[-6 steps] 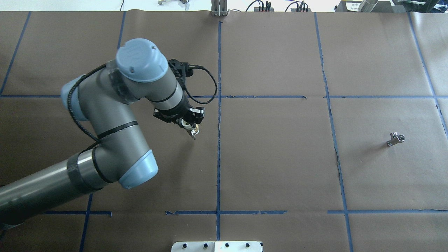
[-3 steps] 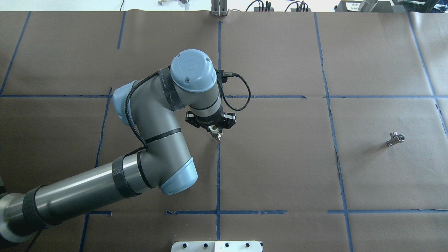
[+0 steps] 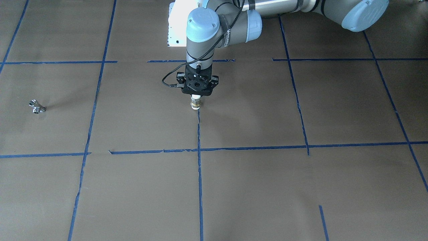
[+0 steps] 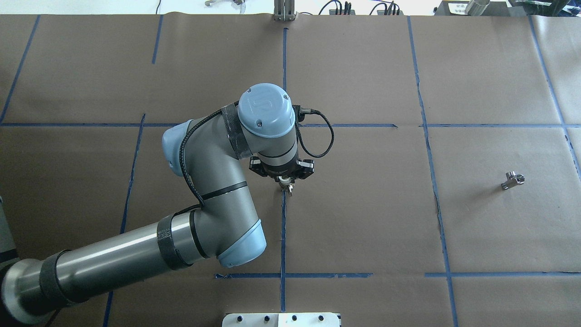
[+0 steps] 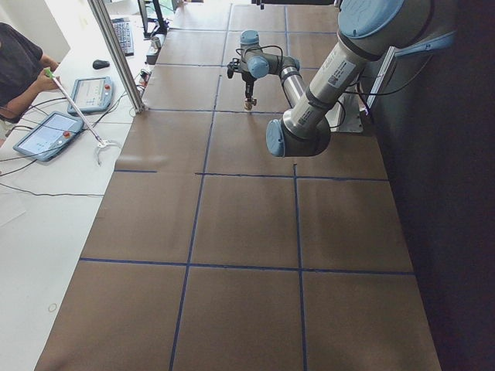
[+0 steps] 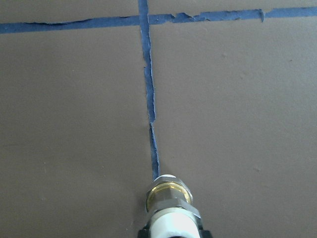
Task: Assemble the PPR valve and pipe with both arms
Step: 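Carry the white PPR fitting to the table center and set it upright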
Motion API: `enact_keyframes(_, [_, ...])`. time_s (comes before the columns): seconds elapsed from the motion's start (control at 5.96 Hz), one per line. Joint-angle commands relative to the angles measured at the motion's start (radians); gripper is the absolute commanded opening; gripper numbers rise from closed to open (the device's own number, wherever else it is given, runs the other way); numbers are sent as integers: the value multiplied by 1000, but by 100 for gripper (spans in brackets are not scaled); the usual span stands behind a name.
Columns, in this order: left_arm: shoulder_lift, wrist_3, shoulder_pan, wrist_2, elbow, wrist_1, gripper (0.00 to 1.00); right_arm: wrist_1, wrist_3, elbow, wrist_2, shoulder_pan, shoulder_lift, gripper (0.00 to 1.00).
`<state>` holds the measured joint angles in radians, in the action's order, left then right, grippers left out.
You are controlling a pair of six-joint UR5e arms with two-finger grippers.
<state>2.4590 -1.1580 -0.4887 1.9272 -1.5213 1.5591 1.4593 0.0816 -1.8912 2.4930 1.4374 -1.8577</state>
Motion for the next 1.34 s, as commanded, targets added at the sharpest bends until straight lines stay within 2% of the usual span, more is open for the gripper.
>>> enact_keyframes(0.0, [2,-2,1,0,-2,-7,1,1,-2,1,0,0,0,100])
enact_keyframes(0.5, [-2,-2,1,0,-10,-31,3,3,-2,12,0,0,0,100])
enact_keyframes(0.84, [-5,-3,1,0,-10,-30,9,1,-2,14,0,0,0,100])
enact_keyframes(1.01, [-6,-3,1,0,-10,-30,22,1,-2,14,0,0,0,100])
enact_keyframes(1.18, [-8,-3,1,0,-10,-28,43,3,-2,14,0,0,0,100])
